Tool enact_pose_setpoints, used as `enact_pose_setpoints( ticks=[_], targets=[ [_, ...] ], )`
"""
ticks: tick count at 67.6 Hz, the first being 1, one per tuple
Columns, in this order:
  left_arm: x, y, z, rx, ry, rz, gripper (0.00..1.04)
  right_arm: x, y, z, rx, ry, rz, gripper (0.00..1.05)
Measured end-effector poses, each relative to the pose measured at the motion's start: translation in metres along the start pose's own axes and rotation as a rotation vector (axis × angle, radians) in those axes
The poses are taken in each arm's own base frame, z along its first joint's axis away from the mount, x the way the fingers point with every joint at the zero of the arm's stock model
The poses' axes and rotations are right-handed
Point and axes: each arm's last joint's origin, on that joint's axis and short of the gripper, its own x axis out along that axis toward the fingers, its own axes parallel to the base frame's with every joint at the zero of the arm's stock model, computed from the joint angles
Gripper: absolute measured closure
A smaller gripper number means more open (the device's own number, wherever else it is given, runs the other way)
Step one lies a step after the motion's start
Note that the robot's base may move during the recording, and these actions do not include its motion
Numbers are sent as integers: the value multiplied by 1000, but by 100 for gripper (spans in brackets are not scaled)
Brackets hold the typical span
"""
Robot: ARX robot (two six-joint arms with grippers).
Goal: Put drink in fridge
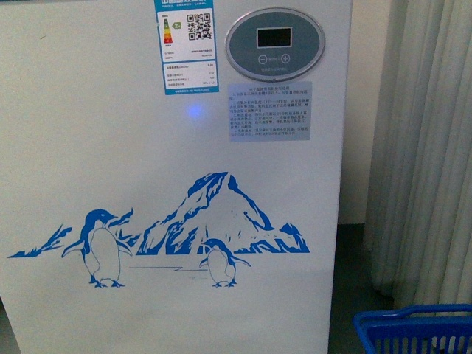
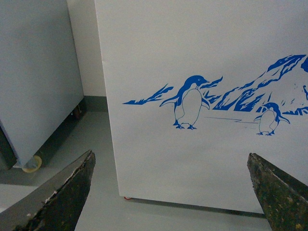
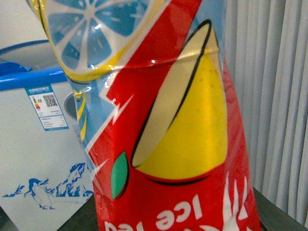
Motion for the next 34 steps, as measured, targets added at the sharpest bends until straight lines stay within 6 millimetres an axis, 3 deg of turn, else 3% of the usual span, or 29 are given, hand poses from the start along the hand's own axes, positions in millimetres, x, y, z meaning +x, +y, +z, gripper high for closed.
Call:
enact_pose_setpoints(
  ticks=[34],
  targets=[
    [0,0,0,0,0,-1,8,3,0,-6,-11,23,-10,62]
  ],
)
